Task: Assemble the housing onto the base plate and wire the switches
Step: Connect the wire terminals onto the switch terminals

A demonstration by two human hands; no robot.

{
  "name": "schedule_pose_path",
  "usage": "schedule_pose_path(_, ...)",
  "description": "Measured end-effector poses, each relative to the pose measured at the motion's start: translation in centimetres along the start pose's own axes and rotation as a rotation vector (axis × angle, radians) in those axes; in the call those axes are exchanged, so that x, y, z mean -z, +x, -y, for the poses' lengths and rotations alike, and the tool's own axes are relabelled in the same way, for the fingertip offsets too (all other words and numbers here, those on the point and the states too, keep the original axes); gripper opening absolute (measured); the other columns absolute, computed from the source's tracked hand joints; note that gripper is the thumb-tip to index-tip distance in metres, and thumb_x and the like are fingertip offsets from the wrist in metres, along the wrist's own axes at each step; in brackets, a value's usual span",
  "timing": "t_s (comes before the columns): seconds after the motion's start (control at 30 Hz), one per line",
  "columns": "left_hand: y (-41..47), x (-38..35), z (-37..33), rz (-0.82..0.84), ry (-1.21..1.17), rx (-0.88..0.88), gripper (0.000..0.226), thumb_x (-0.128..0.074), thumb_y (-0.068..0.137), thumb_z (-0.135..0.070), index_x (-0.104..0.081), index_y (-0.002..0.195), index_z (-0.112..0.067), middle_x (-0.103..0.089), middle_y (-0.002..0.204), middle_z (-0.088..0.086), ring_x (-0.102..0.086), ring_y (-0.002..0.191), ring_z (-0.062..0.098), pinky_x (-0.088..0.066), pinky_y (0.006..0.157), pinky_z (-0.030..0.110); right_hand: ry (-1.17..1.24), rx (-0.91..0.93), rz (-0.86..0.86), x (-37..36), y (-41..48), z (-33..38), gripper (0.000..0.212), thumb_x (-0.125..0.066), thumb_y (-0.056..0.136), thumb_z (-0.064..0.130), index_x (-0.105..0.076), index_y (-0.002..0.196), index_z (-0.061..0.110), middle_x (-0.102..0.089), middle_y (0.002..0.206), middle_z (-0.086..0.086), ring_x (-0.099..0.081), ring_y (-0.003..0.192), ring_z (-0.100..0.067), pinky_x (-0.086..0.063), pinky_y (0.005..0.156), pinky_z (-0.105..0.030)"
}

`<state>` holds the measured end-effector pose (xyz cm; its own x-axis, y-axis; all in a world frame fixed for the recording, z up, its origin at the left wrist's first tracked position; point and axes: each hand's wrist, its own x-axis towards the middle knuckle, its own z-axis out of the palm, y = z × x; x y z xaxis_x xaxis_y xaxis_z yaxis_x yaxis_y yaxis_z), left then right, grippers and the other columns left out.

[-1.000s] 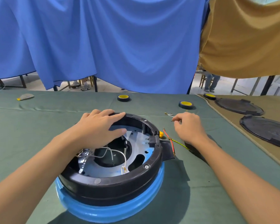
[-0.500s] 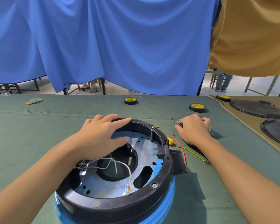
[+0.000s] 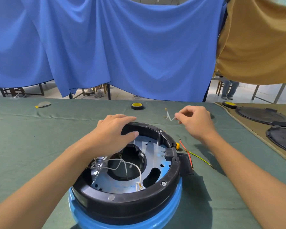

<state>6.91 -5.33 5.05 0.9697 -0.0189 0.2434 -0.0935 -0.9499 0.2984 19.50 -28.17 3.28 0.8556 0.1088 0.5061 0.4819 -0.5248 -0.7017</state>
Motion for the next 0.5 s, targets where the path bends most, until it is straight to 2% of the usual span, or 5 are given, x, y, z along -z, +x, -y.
schedule_pose_path(0.13, 0.0, 0.3, -0.5, -0.216, -0.297, -0.009, 0.042, -0.055, 0.096, -0.042, -0.053, 0.136, -0.03, -0.06, 0.117, -0.021, -0.058, 0.1, -0.001, -0.045, 0.093, 0.024, 0.4, -0.04, 0.325, 1.0, -1.3, 4.1, 0.016, -0.066, 0.089, 0.011, -0.067, 0.074, 0.009, -0.075, 0.078, -0.003, -0.065, 0.068, -0.011, -0.047, 0.059, -0.027)
schedule_pose_path(0.23, 0.1, 0.6, -0.5, -0.26, -0.506, -0.018, 0.034, -0.057, 0.095, -0.038, -0.063, 0.126, -0.024, -0.072, 0.097, -0.014, -0.067, 0.084, 0.001, -0.052, 0.086, 0.024, 0.483, -0.015, 0.468, 1.3, -2.3, 5.8, 0.013, -0.064, 0.091, 0.01, -0.066, 0.079, 0.006, -0.075, 0.084, -0.007, -0.064, 0.071, -0.012, -0.048, 0.061, -0.024)
schedule_pose_path(0.3, 0.0, 0.7, -0.3, -0.272, -0.591, -0.046, 0.027, -0.059, 0.095, -0.033, -0.068, 0.116, -0.02, -0.075, 0.09, -0.009, -0.069, 0.076, 0.004, -0.055, 0.081, 0.027, 0.518, -0.003, 0.522, 1.2, -2.8, 6.5, 0.012, -0.062, 0.092, 0.009, -0.065, 0.081, 0.004, -0.074, 0.087, -0.01, -0.064, 0.072, -0.014, -0.048, 0.063, -0.025)
schedule_pose_path(0.4, 0.0, 0.9, 0.1, -0.303, -0.715, -0.058, 0.01, -0.063, 0.093, -0.021, -0.072, 0.097, -0.02, -0.076, 0.078, -0.006, -0.067, 0.064, 0.006, -0.052, 0.066, 0.017, 0.59, 0.006, 0.568, 1.2, -3.2, 7.1, 0.014, -0.059, 0.093, 0.008, -0.065, 0.08, 0.006, -0.073, 0.091, -0.013, -0.064, 0.072, -0.016, -0.048, 0.061, -0.025)
schedule_pose_path(0.5, 0.1, 0.9, 0.4, -0.348, -0.784, -0.024, 0.008, -0.065, 0.093, -0.014, -0.073, 0.094, -0.014, -0.075, 0.072, -0.003, -0.062, 0.056, 0.007, -0.05, 0.058, 0.016, 0.599, 0.042, 0.603, 1.4, -3.3, 7.6, 0.018, -0.059, 0.093, 0.01, -0.064, 0.077, 0.011, -0.073, 0.092, -0.013, -0.065, 0.072, -0.018, -0.049, 0.062, -0.026)
